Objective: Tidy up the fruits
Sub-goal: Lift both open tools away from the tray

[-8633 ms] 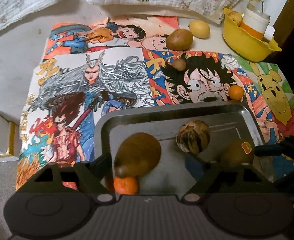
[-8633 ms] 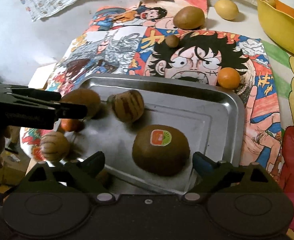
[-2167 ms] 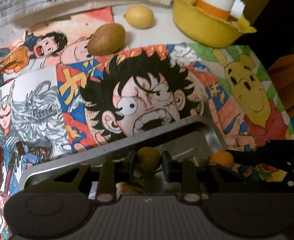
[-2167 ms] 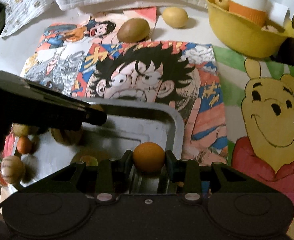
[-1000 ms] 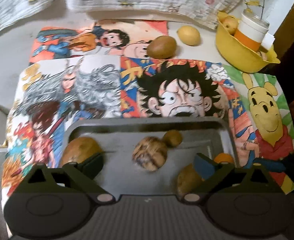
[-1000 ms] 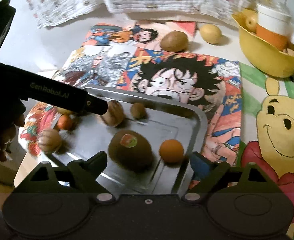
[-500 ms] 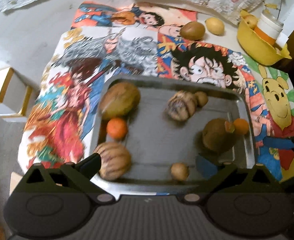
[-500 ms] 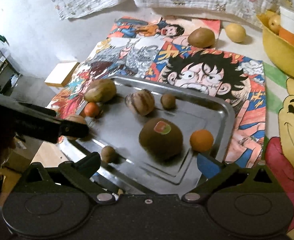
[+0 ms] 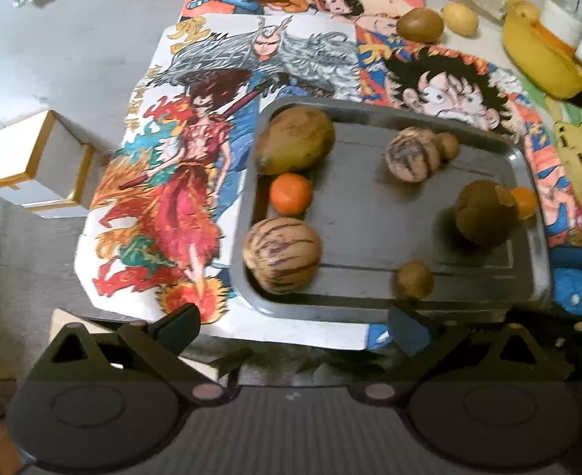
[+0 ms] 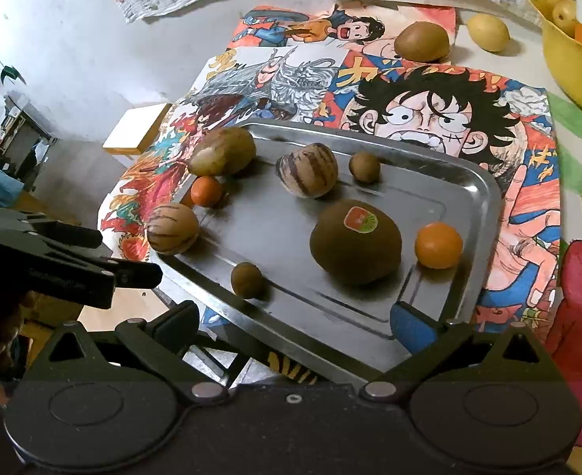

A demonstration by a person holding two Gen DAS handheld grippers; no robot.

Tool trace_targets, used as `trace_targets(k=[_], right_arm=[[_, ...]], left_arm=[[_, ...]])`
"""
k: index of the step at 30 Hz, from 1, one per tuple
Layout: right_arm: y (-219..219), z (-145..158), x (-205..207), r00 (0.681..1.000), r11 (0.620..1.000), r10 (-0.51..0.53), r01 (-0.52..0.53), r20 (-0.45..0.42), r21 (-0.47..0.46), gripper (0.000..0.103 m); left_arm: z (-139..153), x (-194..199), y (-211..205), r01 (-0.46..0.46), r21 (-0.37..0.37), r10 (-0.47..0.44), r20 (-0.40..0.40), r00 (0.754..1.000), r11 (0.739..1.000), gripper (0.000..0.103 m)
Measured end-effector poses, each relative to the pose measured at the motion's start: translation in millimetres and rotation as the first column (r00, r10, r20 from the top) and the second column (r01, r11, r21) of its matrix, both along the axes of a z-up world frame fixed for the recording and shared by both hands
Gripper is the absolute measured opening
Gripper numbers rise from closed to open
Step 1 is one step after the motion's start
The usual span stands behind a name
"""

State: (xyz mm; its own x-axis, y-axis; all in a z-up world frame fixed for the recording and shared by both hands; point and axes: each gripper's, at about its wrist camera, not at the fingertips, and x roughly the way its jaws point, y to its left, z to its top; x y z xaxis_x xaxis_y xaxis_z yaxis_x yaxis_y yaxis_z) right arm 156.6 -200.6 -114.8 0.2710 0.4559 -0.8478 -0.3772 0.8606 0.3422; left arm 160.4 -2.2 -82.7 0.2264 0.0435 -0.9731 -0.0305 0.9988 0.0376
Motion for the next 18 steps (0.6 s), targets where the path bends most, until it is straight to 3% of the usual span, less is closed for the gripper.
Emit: trace_targets(k=[10,18], right_arm=[[7,4,12,1.0,1.0,-0.003,0.003,0.021,0.012,0.102],[16,16,36,0.996,1.0,-0.015,0.013,0.086,0.026,0.102]], left_arm=[[-5,8,12,0.03,0.077,-0.025,-0.07,0.997,0.997,0.102],[9,27,18,0.055,0.115,-0.05,-0.043,0.998,0.992,0.102]])
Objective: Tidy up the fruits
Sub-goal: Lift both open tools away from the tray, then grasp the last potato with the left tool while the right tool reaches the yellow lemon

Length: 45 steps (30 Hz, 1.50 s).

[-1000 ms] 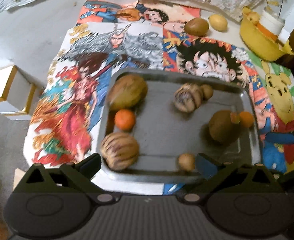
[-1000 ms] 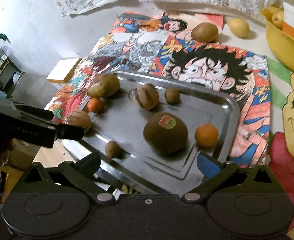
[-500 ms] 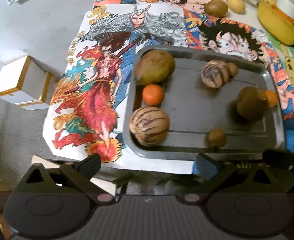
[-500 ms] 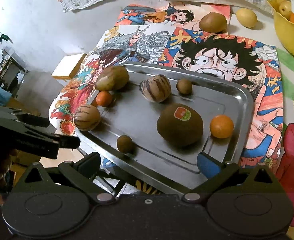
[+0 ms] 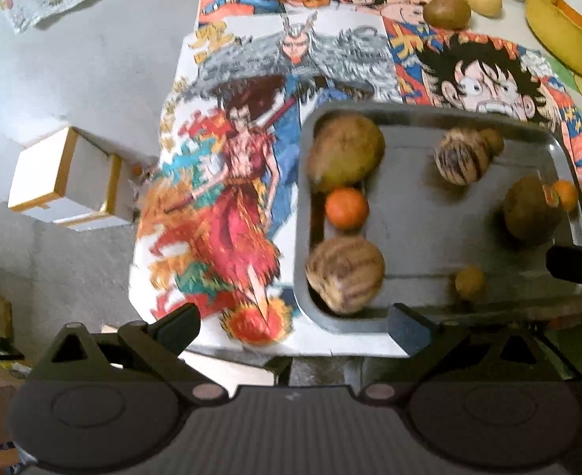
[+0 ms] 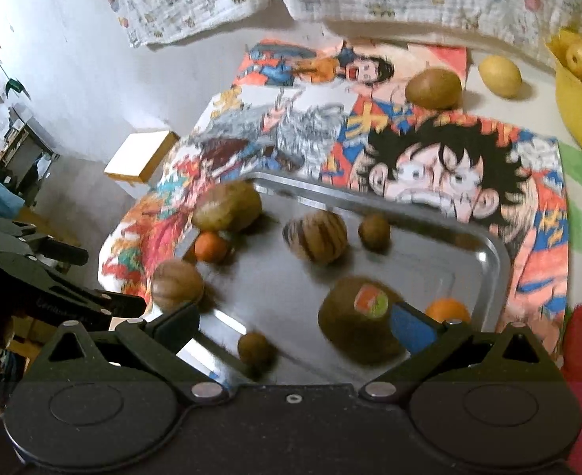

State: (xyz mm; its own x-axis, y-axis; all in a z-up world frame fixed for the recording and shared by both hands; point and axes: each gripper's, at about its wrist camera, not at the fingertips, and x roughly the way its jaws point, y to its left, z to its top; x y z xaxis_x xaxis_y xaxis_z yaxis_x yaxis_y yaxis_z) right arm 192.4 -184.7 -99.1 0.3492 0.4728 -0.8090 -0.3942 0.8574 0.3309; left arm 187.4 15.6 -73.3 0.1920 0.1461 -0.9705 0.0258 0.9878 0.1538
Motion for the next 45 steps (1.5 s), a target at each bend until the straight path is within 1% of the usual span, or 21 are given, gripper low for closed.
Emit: trace_targets(k=[8,11,14,15,18,22,30,32,35,38,40,42,45], right_arm=[[-4,9,28,0.995,0.998,-0.065,0.067,0.078,-0.02,0.102],[-9,12,35,0.987,0.993,-0.1,0.107,0.125,-0.057,0.102],[-10,13,41,0.973,0.975,-0.116,0.15,0.199,-0.163,0.102],[-12,13,43,0.968,0.969,-0.125,0.166,0.219,-0.185,0.102],[-22,13,48,0.955,0.954,-0.165,0.218,0.247,-0.207,0.102],[-36,13,53,0.939,0.935,-0.223,0.282,0.262,-0.215,0.102],[-58,5,61,0.912,0.898,-0.331,0.383,0.242,-0.215,0.102],[-66,5,64,0.902,0.888,-0.377,0.417,0.211,-0.193,0.102],[-80,4,73,0.874,0.863,-0.468,0.484,0.134,-0.142,0.102],[-91,4,84,0.844,0.833,-0.53,0.537,0.085,-0.133,0.102],[-95,7,92,0.831,0.821,-0.55,0.555,0.075,-0.13,0.102],[-96,12,101,0.827,0.817,-0.557,0.563,0.077,-0.127,0.102],[-98,23,117,0.819,0.815,-0.569,0.573,0.071,-0.084,0.102]], left_arm=[[10,33,4,0.016,0.021,-0.016,0.041,0.999,1.0,0.102],[10,48,0,0.03,0.024,-0.031,0.05,0.998,0.999,0.102],[6,64,-10,0.05,0.015,-0.051,0.045,0.998,0.999,0.102],[4,69,-14,0.057,0.01,-0.058,0.046,0.997,0.998,0.102],[2,84,-28,0.082,-0.019,-0.081,0.053,0.995,0.996,0.102],[-1,104,-45,0.12,-0.031,-0.117,0.067,0.991,0.992,0.102],[-12,136,-72,0.199,-0.047,-0.194,0.093,0.977,0.979,0.102],[-13,141,-76,0.214,-0.053,-0.208,0.102,0.973,0.975,0.102],[-16,149,-81,0.234,-0.056,-0.227,0.111,0.967,0.971,0.102],[-17,157,-85,0.256,-0.076,-0.246,0.12,0.962,0.964,0.102],[-17,162,-86,0.271,-0.084,-0.258,0.138,0.956,0.959,0.102],[-16,166,-87,0.285,-0.09,-0.269,0.157,0.95,0.954,0.102],[-14,175,-89,0.318,-0.095,-0.295,0.199,0.934,0.943,0.102]])
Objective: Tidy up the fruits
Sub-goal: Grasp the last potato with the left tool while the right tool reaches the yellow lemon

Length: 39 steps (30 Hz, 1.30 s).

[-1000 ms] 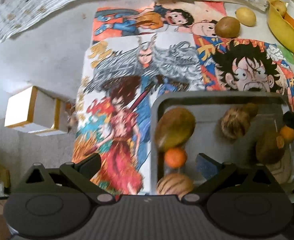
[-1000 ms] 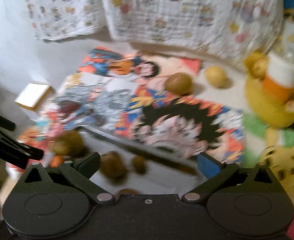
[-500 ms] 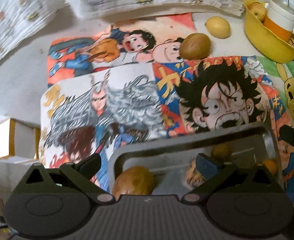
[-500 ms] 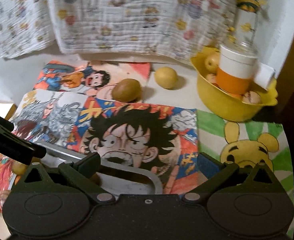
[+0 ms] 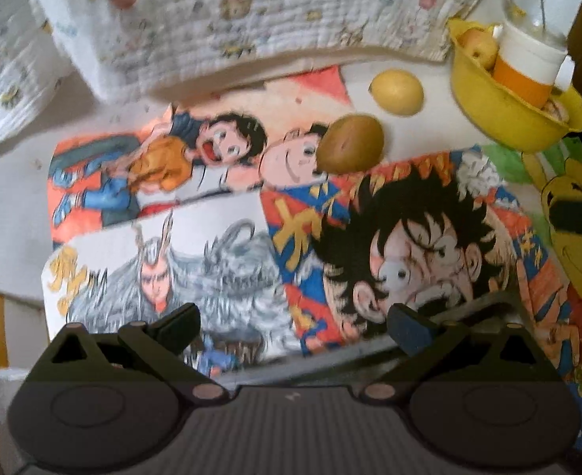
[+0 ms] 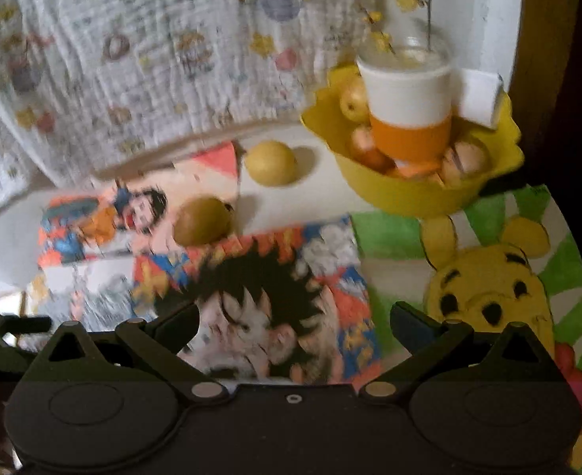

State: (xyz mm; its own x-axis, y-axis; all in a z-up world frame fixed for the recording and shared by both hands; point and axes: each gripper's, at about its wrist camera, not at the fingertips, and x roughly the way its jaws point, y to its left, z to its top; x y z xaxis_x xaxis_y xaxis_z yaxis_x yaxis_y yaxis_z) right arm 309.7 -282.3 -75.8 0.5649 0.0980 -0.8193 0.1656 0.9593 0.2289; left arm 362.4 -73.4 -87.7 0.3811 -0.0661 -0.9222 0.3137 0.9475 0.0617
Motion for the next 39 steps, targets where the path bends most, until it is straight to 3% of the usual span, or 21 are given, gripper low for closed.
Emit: trace_targets(k=[5,9,12,17,23,31,35,39], right_arm=[[1,14,44,0.999,0.992,-0.05,0.05,-0.001,0.116,0.102],[11,18,87,0.995,0.969,-0.093,0.095,-0.018,0.227,0.102],[21,19,118,0.995,0.972,-0.099,0.1,-0.015,0.211,0.102],[24,13,168,0.99,0.962,-0.128,0.138,-0.061,0.236,0.102],[29,8,212,0.99,0.977,-0.114,0.128,-0.084,0.172,0.102],[26,-15,224,0.956,0.951,-0.255,0.276,-0.146,0.142,0.102],[26,-23,222,0.935,0.931,-0.325,0.343,-0.145,0.128,0.095],[22,-28,210,0.902,0.891,-0.41,0.428,-0.135,0.153,0.091]], left_arm=[[-1,15,-6,0.087,-0.032,-0.084,0.089,0.993,0.996,0.102],[-5,27,-17,0.204,-0.035,-0.195,0.171,0.966,0.978,0.102],[-10,40,-23,0.225,-0.04,-0.213,0.207,0.955,0.973,0.102],[-26,67,-35,0.178,-0.012,-0.171,0.207,0.963,0.984,0.102],[-34,90,-43,0.164,-0.094,-0.141,0.211,0.967,0.982,0.102],[-49,105,-55,0.157,-0.135,-0.129,0.192,0.973,0.978,0.102],[-57,108,-56,0.16,-0.134,-0.134,0.182,0.974,0.978,0.102],[-63,112,-54,0.173,-0.191,-0.144,0.157,0.977,0.966,0.099]])
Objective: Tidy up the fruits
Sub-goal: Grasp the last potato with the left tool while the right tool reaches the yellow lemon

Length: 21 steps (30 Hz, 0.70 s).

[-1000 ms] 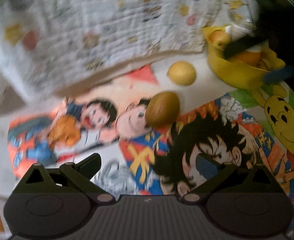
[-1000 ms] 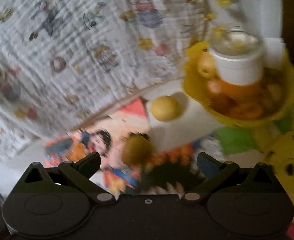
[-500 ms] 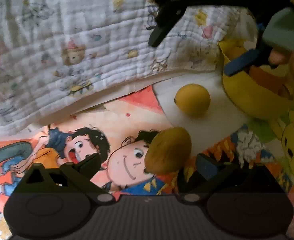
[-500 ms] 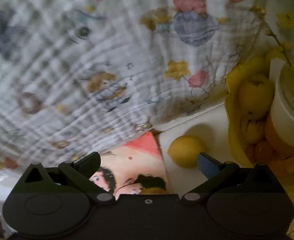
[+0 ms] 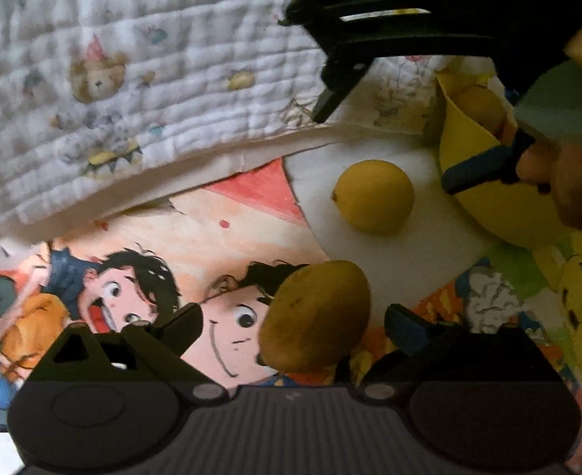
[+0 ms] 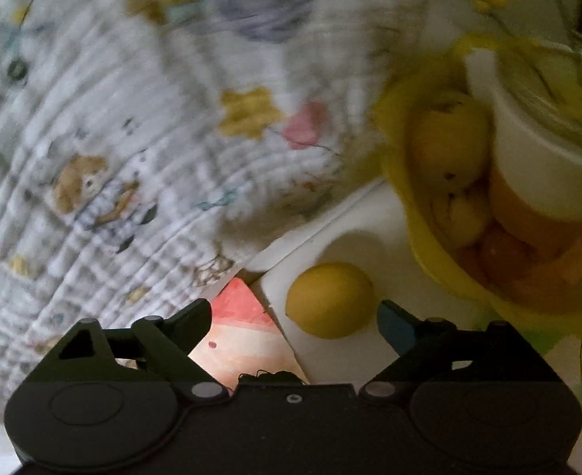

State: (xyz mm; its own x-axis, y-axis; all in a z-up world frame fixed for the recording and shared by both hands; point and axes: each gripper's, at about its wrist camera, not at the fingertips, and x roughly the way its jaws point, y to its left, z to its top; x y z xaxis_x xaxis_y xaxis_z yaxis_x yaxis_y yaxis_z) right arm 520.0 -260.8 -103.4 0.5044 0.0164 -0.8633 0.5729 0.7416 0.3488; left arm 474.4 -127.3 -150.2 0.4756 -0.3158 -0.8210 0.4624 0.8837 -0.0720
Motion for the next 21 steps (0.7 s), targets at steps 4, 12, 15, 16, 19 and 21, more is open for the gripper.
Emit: trace_targets(k=[4,12,15,16,19,21], right_arm=[[-6,-5,-12,0.998,0.997,-0.069,0.069,0.011,0.018,0.089],[-4,-19,-9,0.99,0.99,-0.14,0.14,-0.007,-0.02,0.08],[-2,-24,5,0.992,0.992,-0.126,0.125,-0.022,-0.031,0.077],[-2,-28,9,0.993,0.993,-0.116,0.115,-0.027,-0.039,0.076],[4,-35,19,0.994,0.994,-0.1,0.098,-0.042,-0.047,0.072],[4,-40,22,0.994,0.994,-0.103,0.102,-0.043,-0.041,0.072]], left_arm=[[-4,0,-1,0.043,-0.013,-0.043,0.007,0.999,0.999,0.095],[-13,6,-11,0.088,0.036,-0.089,0.021,0.996,0.995,0.088],[-19,9,-12,0.085,0.042,-0.085,0.001,0.996,0.996,0.083],[-21,10,-11,0.086,0.039,-0.086,-0.002,0.996,0.996,0.083],[-22,10,-12,0.093,0.028,-0.093,0.004,0.996,0.995,0.08],[-23,11,-10,0.097,0.021,-0.097,0.01,0.995,0.995,0.079]])
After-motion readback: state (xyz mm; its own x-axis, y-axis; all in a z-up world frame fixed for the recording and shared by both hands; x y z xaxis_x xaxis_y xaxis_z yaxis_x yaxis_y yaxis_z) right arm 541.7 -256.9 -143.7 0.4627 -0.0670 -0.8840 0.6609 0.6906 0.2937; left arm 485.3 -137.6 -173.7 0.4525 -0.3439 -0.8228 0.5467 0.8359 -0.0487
